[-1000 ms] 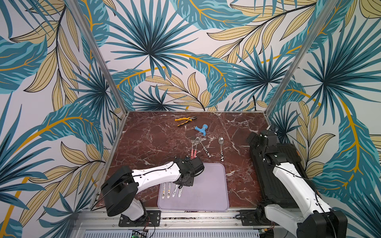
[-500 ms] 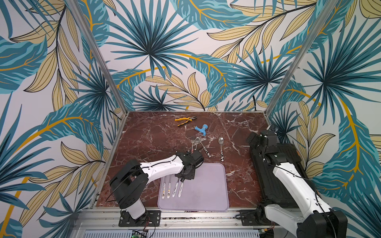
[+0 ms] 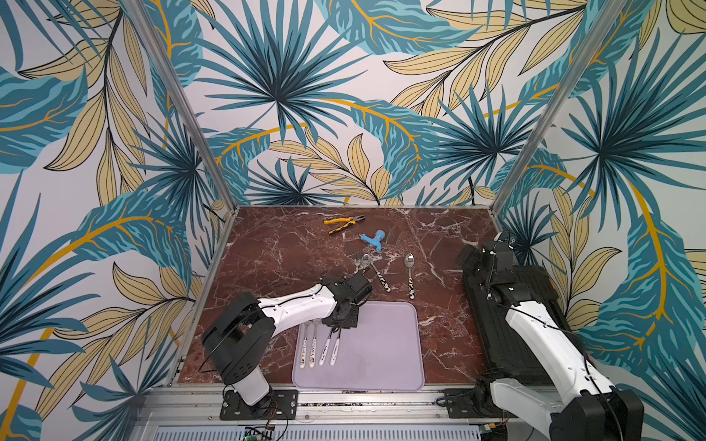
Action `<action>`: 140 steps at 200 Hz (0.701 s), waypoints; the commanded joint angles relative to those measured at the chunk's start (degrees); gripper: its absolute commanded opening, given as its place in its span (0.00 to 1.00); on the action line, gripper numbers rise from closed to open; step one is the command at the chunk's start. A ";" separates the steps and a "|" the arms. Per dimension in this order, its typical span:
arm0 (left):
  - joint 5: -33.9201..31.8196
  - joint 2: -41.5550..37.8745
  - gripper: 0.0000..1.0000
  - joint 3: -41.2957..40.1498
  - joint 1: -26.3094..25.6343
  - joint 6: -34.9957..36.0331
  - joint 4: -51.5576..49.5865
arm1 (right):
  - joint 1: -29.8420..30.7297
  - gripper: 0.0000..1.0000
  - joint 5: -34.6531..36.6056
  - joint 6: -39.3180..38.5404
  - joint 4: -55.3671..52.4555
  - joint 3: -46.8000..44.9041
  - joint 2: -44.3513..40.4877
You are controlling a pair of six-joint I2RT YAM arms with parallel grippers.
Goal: Set the spoon and fork side by side
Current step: Adjust the fork on the tray.
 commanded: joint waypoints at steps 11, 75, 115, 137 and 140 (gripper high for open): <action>-0.57 -2.16 0.12 -2.44 0.77 0.71 -1.36 | -0.03 1.00 0.93 0.21 -1.47 0.15 0.16; -0.61 -3.68 0.09 -5.21 3.08 1.36 -0.54 | -0.01 1.00 1.05 0.18 -1.47 0.20 0.27; 0.03 -2.81 0.10 -4.80 3.74 2.07 0.29 | 0.04 0.99 1.21 0.09 -1.55 0.19 0.21; 0.30 -2.23 0.10 -4.52 4.00 2.33 0.94 | 0.03 0.99 1.11 0.10 -1.56 0.30 0.38; 0.29 -2.10 0.10 -4.51 4.12 2.34 0.96 | 0.03 0.99 1.11 0.13 -1.56 0.20 0.36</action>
